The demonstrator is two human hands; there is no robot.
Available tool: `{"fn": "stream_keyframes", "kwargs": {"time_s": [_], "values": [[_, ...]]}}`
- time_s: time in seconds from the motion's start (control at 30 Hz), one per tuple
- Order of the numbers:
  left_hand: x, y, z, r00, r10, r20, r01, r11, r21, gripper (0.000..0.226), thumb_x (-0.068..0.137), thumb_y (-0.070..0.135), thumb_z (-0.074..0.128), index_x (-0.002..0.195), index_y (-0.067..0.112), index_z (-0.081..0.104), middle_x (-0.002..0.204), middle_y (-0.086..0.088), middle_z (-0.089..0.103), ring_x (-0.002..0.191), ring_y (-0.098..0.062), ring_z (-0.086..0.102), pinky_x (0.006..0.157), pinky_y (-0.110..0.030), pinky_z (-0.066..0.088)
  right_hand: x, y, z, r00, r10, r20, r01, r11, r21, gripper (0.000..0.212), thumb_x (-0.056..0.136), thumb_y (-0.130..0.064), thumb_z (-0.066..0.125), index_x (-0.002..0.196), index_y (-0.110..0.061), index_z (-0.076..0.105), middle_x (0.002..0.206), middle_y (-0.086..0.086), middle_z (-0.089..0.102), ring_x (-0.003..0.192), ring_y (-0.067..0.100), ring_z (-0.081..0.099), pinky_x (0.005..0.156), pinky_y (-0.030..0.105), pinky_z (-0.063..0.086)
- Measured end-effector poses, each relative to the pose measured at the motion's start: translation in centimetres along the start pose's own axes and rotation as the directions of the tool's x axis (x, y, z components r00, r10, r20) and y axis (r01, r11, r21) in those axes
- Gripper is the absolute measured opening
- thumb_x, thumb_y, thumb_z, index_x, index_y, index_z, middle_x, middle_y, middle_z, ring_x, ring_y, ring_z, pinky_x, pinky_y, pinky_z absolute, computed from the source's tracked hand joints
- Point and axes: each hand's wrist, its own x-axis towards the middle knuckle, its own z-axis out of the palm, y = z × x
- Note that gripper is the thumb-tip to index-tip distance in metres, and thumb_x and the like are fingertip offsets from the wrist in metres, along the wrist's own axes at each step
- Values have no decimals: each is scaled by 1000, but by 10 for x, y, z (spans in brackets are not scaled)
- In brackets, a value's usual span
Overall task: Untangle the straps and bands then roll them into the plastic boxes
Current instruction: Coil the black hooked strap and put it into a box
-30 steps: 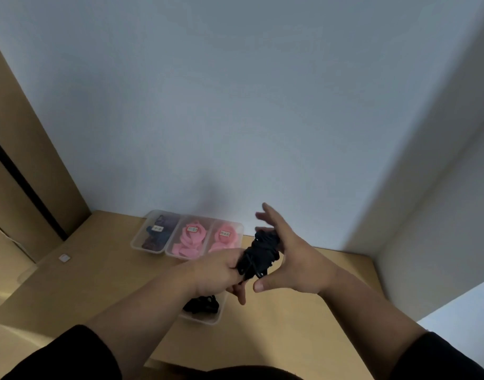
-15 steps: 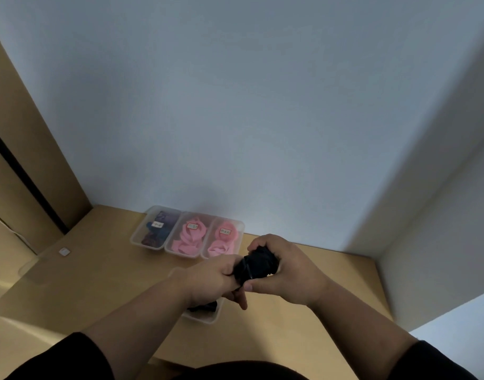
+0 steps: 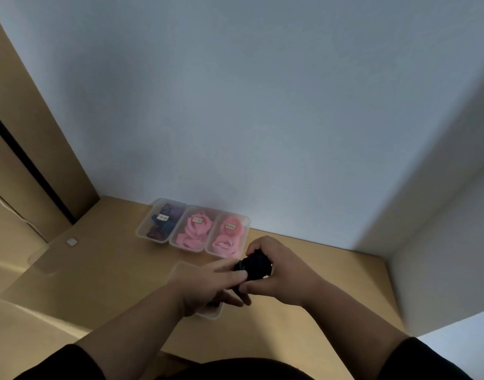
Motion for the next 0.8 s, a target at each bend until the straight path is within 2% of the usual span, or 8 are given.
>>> {"fn": "stream_keyframes", "kwargs": {"time_s": [0.13, 0.23, 0.37, 0.47, 0.63, 0.8], "values": [[3, -6, 7, 996, 66, -56, -58, 991, 122, 11, 103, 17, 49, 110, 17, 58, 87, -5, 65, 81, -22, 69, 77, -30, 56, 3, 6, 5, 999, -42, -8, 41, 998, -47, 42, 77, -41, 83, 107, -30, 55, 100, -13, 55, 93, 5, 50, 71, 15, 44], [1, -15, 5, 992, 87, -88, -80, 993, 88, 11, 104, 18, 48, 104, 13, 58, 79, -4, 61, 75, -25, 67, 78, -36, 57, 6, 7, 9, 997, -79, 26, 81, 995, -64, 46, 78, -47, 80, 112, -29, 55, 105, -12, 54, 95, 8, 52, 75, 22, 49], [-6, -25, 0, 989, 106, -106, -101, 993, 55, 13, 103, 23, 50, 103, 13, 57, 74, -3, 65, 73, -26, 66, 76, -36, 56, 11, 5, 16, 991, -107, 83, 115, 989, -93, 50, 77, -53, 77, 115, -30, 53, 109, -13, 52, 99, 7, 51, 81, 29, 51], [-10, -33, -9, 985, 110, -132, -102, 992, 68, 21, 96, 32, 52, 99, 12, 58, 79, -7, 65, 74, -29, 66, 75, -38, 55, 15, 4, 27, 991, -106, 79, 115, 985, -128, 47, 79, -52, 76, 113, -31, 51, 106, -16, 50, 95, 6, 50, 79, 27, 51], [-18, -47, -31, 987, 104, -124, -93, 992, 90, 35, 97, 36, 54, 99, 2, 59, 88, -21, 64, 77, -31, 66, 77, -41, 55, 26, -1, 53, 994, -87, 71, 96, 986, -138, 44, 79, -51, 76, 109, -30, 51, 104, -14, 49, 91, 4, 48, 74, 20, 47], [-26, -57, -70, 975, 92, -201, -57, 984, 171, 30, 91, 28, 60, 111, 6, 64, 96, -15, 70, 84, -22, 68, 82, -38, 55, 48, -3, 70, 981, -71, 179, 94, 989, -118, 49, 86, -42, 73, 126, -30, 47, 118, -11, 47, 101, 7, 51, 90, 28, 50]]}}
